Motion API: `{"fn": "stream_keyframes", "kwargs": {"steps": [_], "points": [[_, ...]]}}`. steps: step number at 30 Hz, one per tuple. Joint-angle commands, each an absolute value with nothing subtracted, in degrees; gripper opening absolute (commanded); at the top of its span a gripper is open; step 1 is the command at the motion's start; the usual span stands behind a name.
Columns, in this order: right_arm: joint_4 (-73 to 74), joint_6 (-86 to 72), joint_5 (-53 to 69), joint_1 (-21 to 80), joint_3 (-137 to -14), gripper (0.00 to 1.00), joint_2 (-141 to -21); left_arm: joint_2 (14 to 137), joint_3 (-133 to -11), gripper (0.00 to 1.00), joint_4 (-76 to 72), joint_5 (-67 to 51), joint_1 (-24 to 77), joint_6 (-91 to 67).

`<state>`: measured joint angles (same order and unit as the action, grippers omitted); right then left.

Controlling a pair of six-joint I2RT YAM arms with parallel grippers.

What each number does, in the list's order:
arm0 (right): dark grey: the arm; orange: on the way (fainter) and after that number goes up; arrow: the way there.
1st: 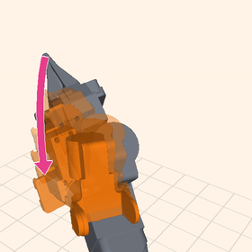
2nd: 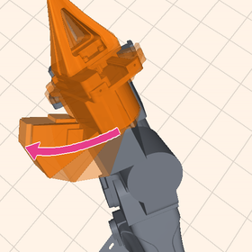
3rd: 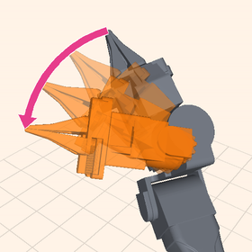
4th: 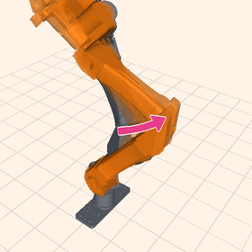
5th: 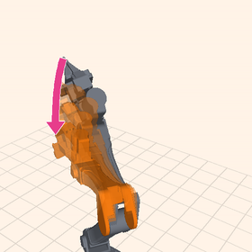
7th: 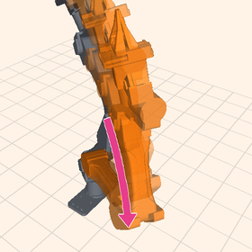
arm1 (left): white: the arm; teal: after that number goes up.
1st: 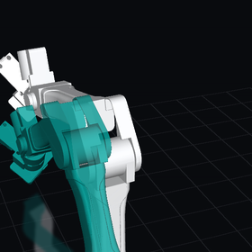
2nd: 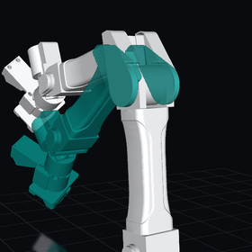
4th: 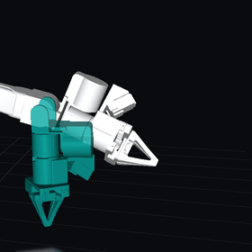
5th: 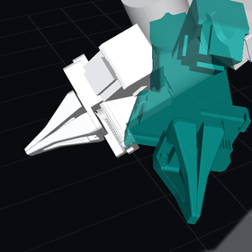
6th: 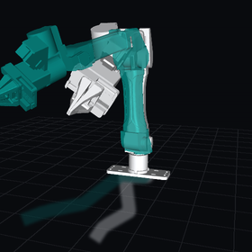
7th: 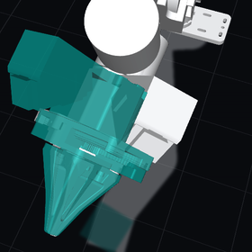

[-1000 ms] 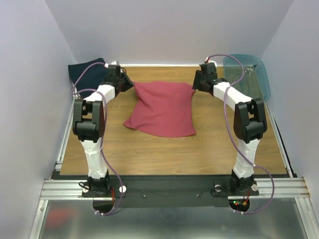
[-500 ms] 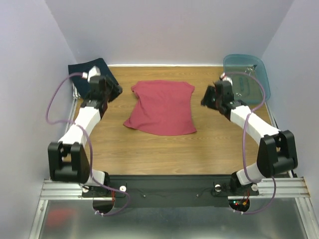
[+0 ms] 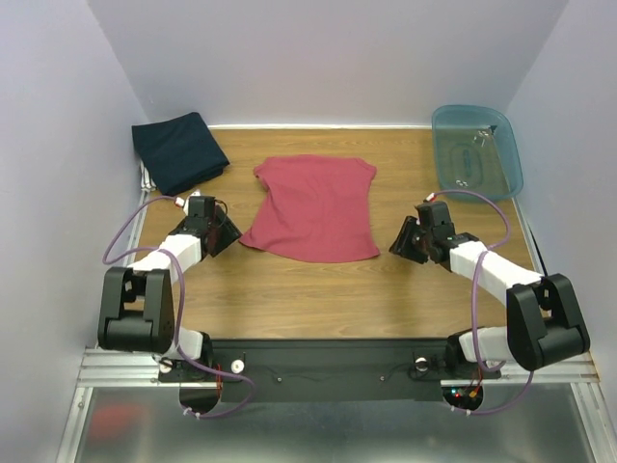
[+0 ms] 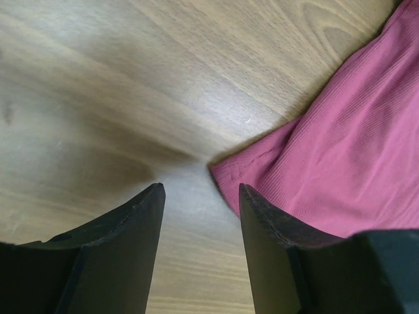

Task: Fold and stack the tank tops
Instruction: Flatten the tank top out

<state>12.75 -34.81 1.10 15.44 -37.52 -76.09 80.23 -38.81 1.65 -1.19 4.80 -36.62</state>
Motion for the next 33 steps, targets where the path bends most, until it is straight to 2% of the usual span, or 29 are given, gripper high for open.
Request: {"fn": "stream_keyframes", "kwargs": {"steps": [1,5,18,23,24,27,28,33], "points": [[8.79,-35.59,2.55,15.73,-37.09,0.46,-75.85,83.05,-42.19,0.61,-1.14,-3.69,5.10,-34.45],[7.56,-35.86,2.64,15.65,-37.09,0.46,-76.64,85.51,-42.89,0.60,-0.79,-4.04,5.19,-34.19],[4.13,-35.60,3.69,15.73,-36.91,0.46,-80.51,89.38,-45.44,0.45,2.37,-1.67,9.05,-33.75],[2.99,-35.60,5.18,15.73,-36.30,0.46,-81.74,89.30,-45.18,0.31,3.43,-1.93,9.23,-34.98],[2.64,-35.60,5.62,15.73,-36.12,0.46,-81.83,89.12,-45.18,0.21,3.51,-2.19,9.23,-35.07],[1.85,-35.33,7.46,15.73,-35.16,0.46,-82.18,87.72,-45.53,0.07,4.83,-2.29,9.23,-35.24],[1.24,-35.16,8.08,15.82,-34.98,0.46,-82.18,87.11,-45.70,0.00,5.53,-2.20,9.32,-35.51],[0.53,-35.15,8.79,17.05,-33.67,0.51,-82.70,80.44,-43.86,0.00,6.94,-1.40,9.23,-37.88]]}}
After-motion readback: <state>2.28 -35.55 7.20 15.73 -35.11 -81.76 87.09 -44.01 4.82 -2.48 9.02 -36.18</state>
